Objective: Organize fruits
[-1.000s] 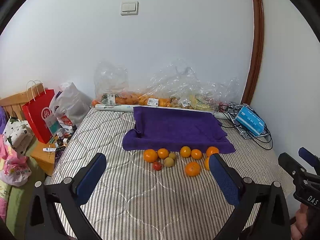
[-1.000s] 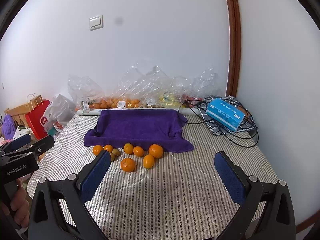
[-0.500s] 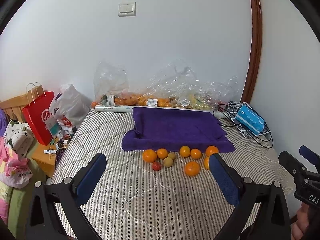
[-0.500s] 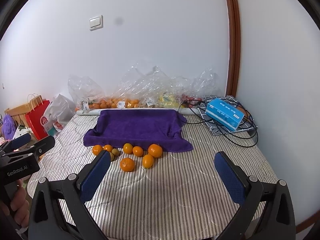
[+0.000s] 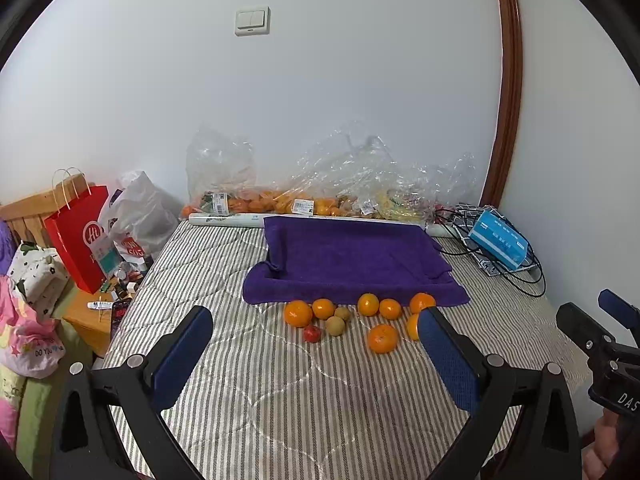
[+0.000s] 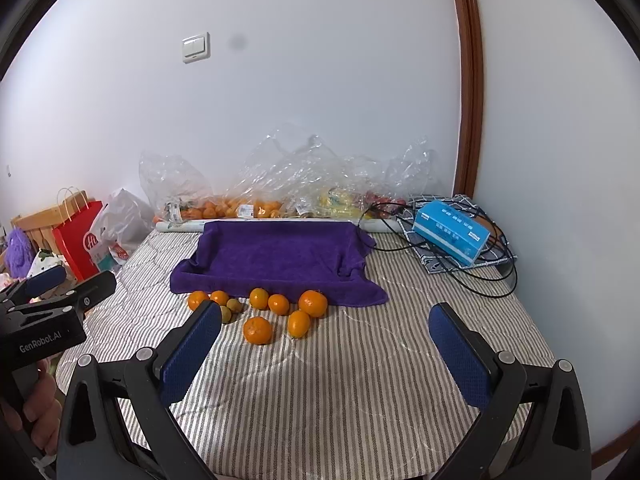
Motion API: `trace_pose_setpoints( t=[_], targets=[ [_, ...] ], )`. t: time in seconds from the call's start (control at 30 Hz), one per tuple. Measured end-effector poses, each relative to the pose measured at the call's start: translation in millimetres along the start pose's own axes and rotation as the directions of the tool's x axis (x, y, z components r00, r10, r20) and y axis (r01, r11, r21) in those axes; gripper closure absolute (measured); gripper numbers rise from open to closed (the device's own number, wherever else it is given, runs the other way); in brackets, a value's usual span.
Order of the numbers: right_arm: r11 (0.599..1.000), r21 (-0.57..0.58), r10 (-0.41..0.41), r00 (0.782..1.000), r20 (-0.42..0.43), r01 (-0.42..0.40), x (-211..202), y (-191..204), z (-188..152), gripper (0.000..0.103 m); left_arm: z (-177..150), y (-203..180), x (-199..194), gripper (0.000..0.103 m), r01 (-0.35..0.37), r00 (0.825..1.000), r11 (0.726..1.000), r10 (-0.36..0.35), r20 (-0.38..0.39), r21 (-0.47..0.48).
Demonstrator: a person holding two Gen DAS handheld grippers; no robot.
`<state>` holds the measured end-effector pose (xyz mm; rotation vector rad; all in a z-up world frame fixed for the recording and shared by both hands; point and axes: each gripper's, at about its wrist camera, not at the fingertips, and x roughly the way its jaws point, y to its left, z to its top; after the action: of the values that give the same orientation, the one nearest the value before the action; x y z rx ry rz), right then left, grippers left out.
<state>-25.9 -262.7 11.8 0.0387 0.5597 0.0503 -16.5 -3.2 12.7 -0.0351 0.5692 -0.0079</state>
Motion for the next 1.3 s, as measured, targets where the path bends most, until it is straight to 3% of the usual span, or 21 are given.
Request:
trace_pose_setpoints(
  t=[0.83, 1.07, 1.3],
  targets=[
    [0.999, -0.001, 0.036, 0.999, -0.019, -0.036, 10, 2, -4, 0.001, -2, 3, 3, 0.000, -0.001, 1.000, 1.000, 0.001, 0.000, -0.007],
    [1.000, 0.004, 0.015, 0.998, -0.057, -0.015, 35, 1, -3, 0.000, 3, 8, 22, 0.000, -0.011, 1.000, 1.000, 0.011, -0.009, 0.011],
    [0.999, 0.016, 0.036, 0.990, -0.140, -0.034, 78, -1, -10, 0.000, -3, 22, 68, 0.000, -0.013, 0.997, 1.000, 0.012, -0.072, -0.009]
  ],
)
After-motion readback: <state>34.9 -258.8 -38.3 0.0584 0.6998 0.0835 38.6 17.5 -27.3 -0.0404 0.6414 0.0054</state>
